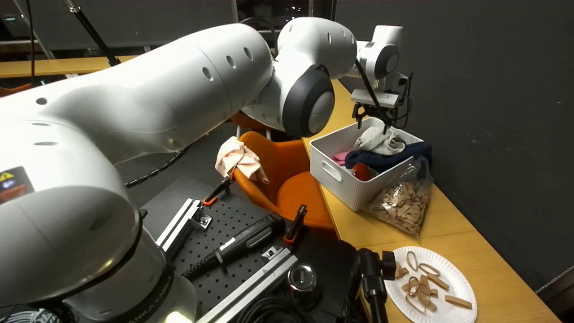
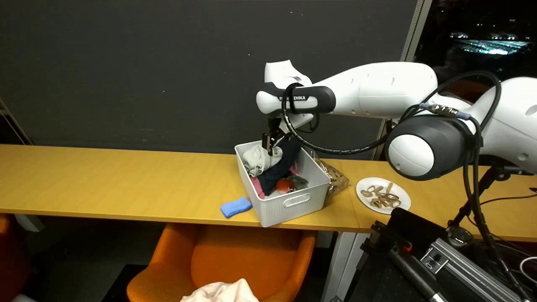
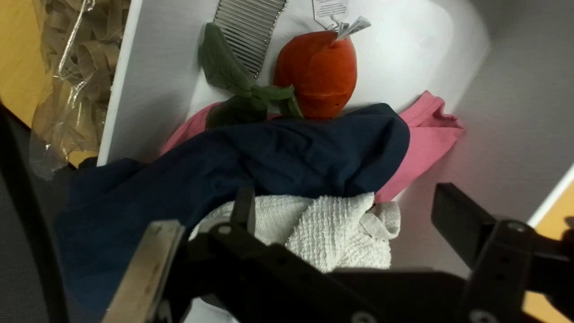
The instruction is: Remove the peach and blue shirts from the white basket and put them on the backrest of the orange chair
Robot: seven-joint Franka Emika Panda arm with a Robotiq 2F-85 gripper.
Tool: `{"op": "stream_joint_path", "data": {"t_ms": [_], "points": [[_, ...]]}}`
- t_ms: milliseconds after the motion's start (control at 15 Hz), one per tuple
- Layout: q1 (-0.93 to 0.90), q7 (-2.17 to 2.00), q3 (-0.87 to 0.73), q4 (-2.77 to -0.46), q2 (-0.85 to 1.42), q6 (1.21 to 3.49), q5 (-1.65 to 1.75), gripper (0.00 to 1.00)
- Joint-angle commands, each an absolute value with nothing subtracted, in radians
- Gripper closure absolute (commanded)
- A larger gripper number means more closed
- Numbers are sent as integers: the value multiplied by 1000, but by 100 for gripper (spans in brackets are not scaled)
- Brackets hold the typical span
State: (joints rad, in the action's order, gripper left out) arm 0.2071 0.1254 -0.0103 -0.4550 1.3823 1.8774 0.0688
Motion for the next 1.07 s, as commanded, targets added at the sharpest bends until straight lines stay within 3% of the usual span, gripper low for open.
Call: {"op": "stream_joint_path", "data": {"t_ms": [0,1000], "points": [[193,98,-23,-426,1439,1945,50,0],[180,-24,-48,-512,1484,2236,61,0]]}}
